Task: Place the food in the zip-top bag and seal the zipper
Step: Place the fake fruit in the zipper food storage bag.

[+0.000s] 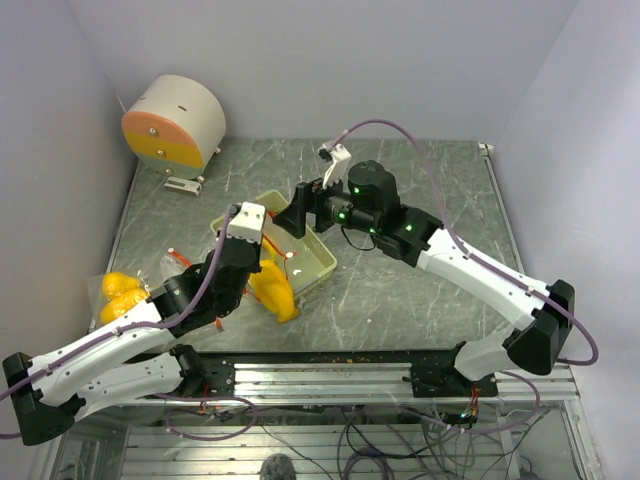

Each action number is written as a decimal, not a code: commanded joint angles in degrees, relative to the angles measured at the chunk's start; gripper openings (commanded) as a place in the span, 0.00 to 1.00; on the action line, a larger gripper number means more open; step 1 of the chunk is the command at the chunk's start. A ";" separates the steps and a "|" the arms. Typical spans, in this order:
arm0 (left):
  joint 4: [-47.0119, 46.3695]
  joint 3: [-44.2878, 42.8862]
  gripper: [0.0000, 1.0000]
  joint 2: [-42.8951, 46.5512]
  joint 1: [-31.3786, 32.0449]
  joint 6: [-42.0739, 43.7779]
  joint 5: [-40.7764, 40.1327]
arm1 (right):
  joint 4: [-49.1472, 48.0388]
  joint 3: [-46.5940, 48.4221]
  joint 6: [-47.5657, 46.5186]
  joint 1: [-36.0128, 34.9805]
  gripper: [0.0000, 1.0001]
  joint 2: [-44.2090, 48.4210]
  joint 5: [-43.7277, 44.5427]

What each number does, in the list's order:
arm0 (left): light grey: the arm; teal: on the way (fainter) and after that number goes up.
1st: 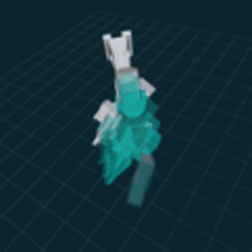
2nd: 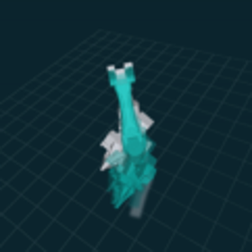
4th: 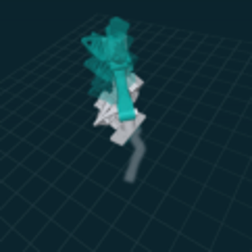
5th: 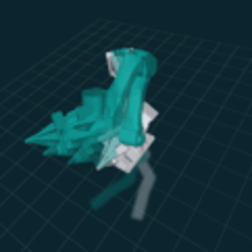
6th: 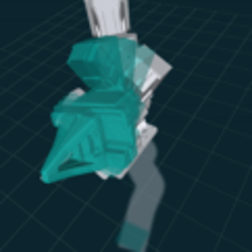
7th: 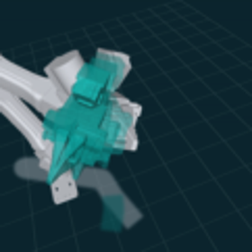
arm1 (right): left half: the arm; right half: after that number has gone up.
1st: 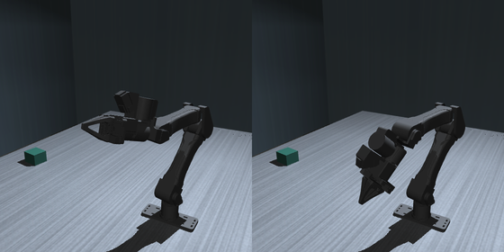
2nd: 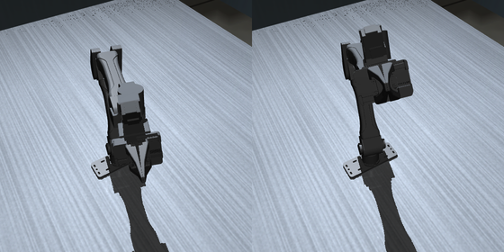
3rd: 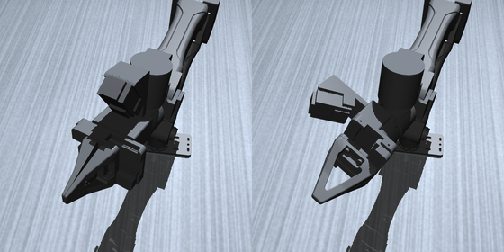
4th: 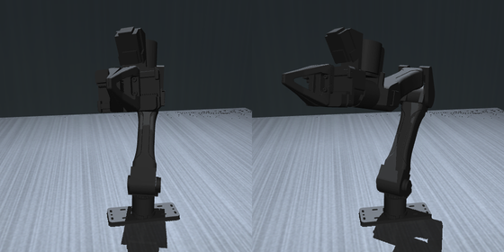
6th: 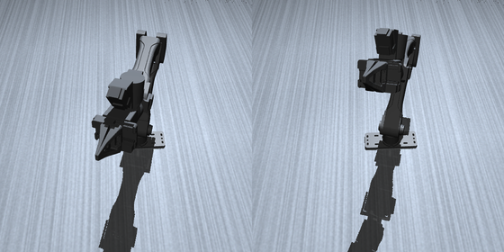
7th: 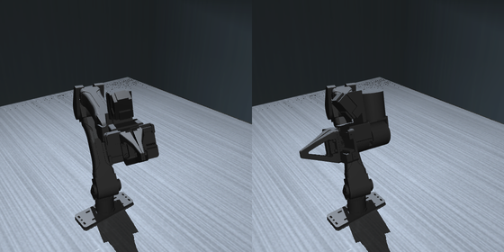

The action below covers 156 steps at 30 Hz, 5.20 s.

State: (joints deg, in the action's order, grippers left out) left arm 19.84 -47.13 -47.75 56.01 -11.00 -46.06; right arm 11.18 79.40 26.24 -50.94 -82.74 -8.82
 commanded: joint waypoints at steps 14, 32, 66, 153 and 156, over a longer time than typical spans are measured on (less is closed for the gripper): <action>2.63 -6.88 0.07 -0.71 -0.03 -1.67 -8.76 | -10.85 -27.57 -3.97 -0.14 0.73 12.33 -21.51; 2.16 -6.59 0.07 -1.64 -0.05 -1.66 -8.04 | -35.16 -40.15 -3.40 -10.80 0.74 2.13 0.74; 3.90 -5.51 0.07 -1.02 -0.10 -2.33 -7.77 | -27.34 -30.46 -3.18 -12.19 0.03 1.57 3.54; 4.62 -9.15 0.07 -1.76 -0.07 -2.49 -7.03 | -6.38 -5.38 21.28 1.10 0.83 -1.36 -1.03; 5.60 -9.43 0.07 -1.48 -0.05 -2.59 -11.31 | -9.06 -8.13 18.49 1.10 0.83 4.44 0.21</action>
State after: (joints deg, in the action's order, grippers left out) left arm 23.20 -54.39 -50.28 55.72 -12.73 -49.71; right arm 4.58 73.52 50.46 -49.63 -86.43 -11.77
